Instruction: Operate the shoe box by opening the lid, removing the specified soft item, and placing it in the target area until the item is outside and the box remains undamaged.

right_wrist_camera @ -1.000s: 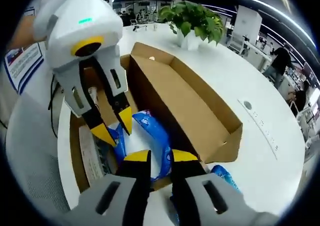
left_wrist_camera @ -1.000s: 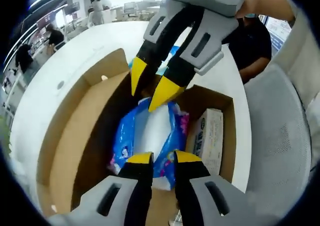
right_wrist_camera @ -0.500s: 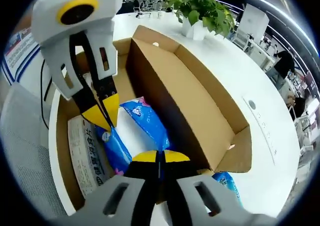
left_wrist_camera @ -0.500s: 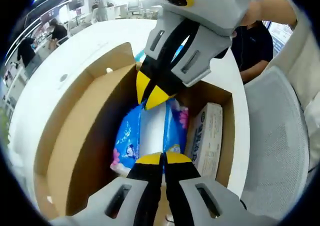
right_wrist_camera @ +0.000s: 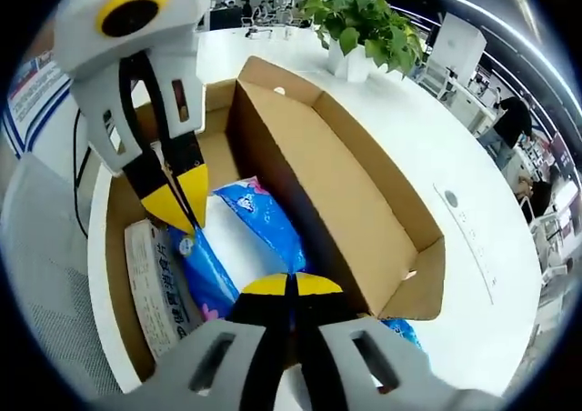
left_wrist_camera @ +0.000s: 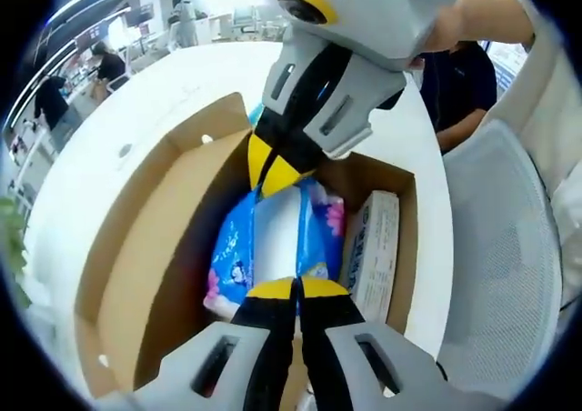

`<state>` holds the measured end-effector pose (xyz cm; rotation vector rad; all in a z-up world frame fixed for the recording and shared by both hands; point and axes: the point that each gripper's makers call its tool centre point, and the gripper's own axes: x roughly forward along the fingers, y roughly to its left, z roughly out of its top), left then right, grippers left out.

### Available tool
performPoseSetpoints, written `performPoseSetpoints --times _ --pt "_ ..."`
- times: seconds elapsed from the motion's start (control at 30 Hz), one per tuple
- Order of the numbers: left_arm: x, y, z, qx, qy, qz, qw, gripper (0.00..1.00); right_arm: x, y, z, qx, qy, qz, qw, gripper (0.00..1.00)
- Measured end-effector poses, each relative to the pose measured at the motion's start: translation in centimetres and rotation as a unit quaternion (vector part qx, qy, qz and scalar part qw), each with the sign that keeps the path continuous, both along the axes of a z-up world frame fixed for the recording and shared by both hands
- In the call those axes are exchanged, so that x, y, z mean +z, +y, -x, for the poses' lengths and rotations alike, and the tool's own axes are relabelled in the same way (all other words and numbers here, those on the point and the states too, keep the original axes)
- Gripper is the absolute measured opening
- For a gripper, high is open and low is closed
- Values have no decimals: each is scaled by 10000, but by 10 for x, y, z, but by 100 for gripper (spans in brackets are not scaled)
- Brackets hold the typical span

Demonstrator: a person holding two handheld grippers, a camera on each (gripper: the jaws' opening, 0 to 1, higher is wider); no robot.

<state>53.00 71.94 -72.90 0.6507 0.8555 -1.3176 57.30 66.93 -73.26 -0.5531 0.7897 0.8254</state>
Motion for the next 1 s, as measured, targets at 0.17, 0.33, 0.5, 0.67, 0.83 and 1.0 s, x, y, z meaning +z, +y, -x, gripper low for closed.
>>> performPoseSetpoints --times 0.17,0.33,0.5,0.67,0.83,1.0 --pt "10 2 -2 23 -60 27 10000 0 10 0 -1 -18 -56 -65 10000 0" --pt "22 4 -4 79 -108 28 9999 0 23 1 -3 -34 -82 -177 9998 0" --pt "36 6 -4 81 -197 11 9998 0 36 4 -3 -8 -122 -253 9996 0" --pt "49 7 -2 64 -275 17 9996 0 50 5 -2 85 -193 -294 9993 0" --pt "67 3 -2 120 -360 29 9993 0 67 2 -2 115 -187 -404 9989 0" --pt "85 -3 -1 145 -438 52 9989 0 85 -4 -4 91 -209 -540 9983 0"
